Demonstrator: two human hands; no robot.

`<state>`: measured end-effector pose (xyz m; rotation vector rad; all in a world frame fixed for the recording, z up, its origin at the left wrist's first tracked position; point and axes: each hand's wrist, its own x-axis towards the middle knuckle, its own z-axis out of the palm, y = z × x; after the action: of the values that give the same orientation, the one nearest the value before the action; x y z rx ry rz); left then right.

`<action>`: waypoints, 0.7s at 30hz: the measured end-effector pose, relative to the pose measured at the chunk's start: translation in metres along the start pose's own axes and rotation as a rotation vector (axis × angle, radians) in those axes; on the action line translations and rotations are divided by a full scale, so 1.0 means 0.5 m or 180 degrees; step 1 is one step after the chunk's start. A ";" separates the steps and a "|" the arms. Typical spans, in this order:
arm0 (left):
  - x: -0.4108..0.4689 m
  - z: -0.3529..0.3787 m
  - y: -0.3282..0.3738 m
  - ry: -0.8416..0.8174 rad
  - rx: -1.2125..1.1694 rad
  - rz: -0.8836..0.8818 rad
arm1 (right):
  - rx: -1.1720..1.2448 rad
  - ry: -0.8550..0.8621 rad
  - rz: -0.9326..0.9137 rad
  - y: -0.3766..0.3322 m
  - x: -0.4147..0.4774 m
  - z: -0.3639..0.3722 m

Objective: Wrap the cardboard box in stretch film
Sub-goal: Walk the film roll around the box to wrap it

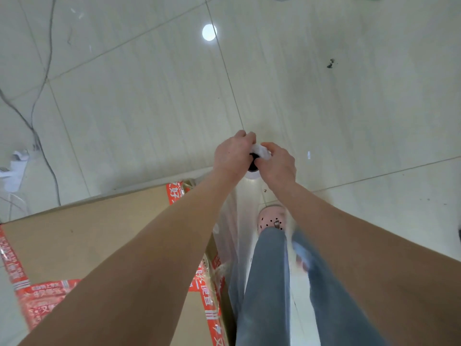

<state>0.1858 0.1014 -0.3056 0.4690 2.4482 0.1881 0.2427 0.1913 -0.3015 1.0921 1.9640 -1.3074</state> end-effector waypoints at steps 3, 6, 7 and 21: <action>0.014 -0.009 0.005 0.0005 -0.0229 -0.0302 | -0.0053 0.0114 -0.0096 -0.014 0.007 -0.019; 0.022 -0.017 0.001 0.0119 -0.0642 -0.0798 | -0.0232 0.0159 -0.0215 -0.041 0.025 -0.029; 0.023 -0.018 -0.002 0.0219 -0.0824 -0.0989 | -0.0279 0.0171 -0.0290 -0.054 0.036 -0.028; 0.077 -0.070 -0.034 -0.0027 0.0046 -0.0646 | -0.1195 -0.0175 -0.0697 -0.118 0.106 0.010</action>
<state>0.1312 0.0994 -0.3038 0.2243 2.4708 0.0830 0.1646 0.1925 -0.3162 0.6702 2.2188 -1.0001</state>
